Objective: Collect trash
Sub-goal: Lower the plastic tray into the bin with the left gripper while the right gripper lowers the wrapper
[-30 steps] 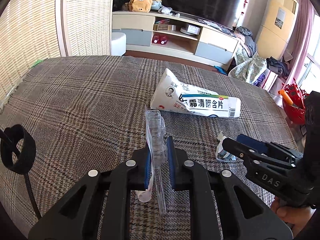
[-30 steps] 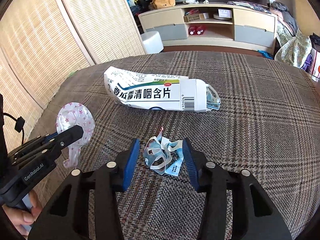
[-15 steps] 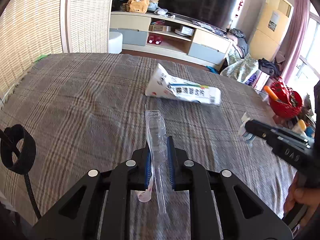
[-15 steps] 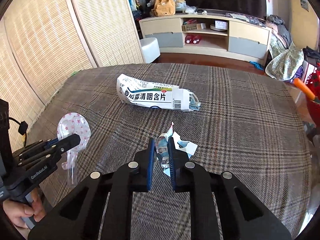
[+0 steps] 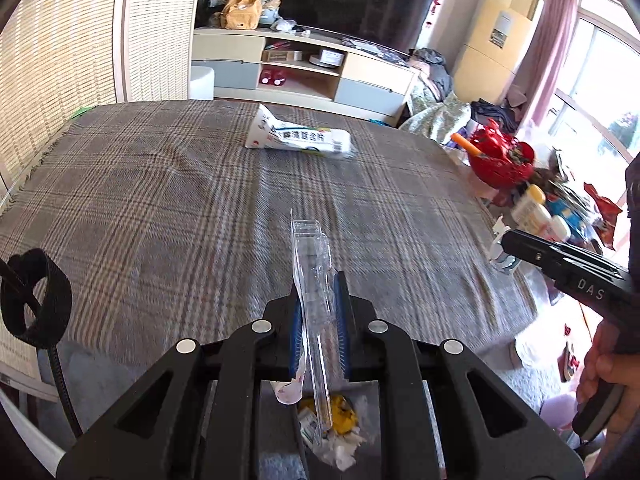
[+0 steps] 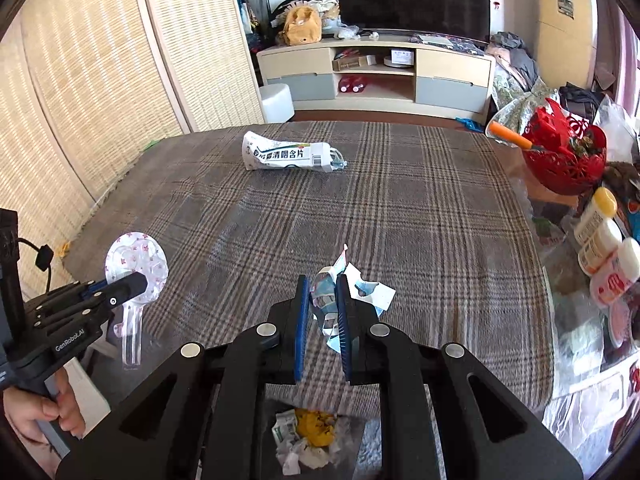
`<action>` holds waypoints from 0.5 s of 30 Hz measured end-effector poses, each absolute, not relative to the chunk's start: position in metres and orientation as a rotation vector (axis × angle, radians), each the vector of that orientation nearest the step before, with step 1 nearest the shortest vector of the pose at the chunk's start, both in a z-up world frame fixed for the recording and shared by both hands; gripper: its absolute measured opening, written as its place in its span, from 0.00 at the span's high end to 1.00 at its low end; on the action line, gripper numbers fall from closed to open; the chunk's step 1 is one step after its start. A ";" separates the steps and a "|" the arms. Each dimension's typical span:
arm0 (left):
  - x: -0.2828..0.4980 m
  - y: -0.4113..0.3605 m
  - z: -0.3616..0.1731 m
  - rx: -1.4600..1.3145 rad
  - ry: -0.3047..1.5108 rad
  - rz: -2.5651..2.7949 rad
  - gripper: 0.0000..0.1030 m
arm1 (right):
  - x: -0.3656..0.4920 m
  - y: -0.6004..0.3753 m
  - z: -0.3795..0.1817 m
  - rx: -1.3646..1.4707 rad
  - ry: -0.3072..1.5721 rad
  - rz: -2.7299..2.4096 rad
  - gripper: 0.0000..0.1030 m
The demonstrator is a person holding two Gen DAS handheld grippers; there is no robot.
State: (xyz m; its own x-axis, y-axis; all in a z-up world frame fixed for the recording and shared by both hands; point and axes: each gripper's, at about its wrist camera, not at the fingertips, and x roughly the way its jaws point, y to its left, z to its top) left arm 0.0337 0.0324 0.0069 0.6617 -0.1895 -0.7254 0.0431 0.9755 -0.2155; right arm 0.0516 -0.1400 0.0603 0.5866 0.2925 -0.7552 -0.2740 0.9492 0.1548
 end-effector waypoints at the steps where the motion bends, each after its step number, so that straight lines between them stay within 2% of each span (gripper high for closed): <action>1: 0.024 0.030 0.007 -0.185 0.837 -0.138 0.87 | 0.043 -0.143 0.058 0.030 0.887 0.330 0.85; 8: -0.027 0.013 -0.018 -0.184 0.873 -0.188 0.87 | -0.010 -0.153 0.034 0.070 0.916 0.342 0.85; 15: -0.055 0.000 -0.072 -0.182 0.958 -0.220 0.87 | -0.047 -0.161 -0.023 0.130 0.989 0.345 0.85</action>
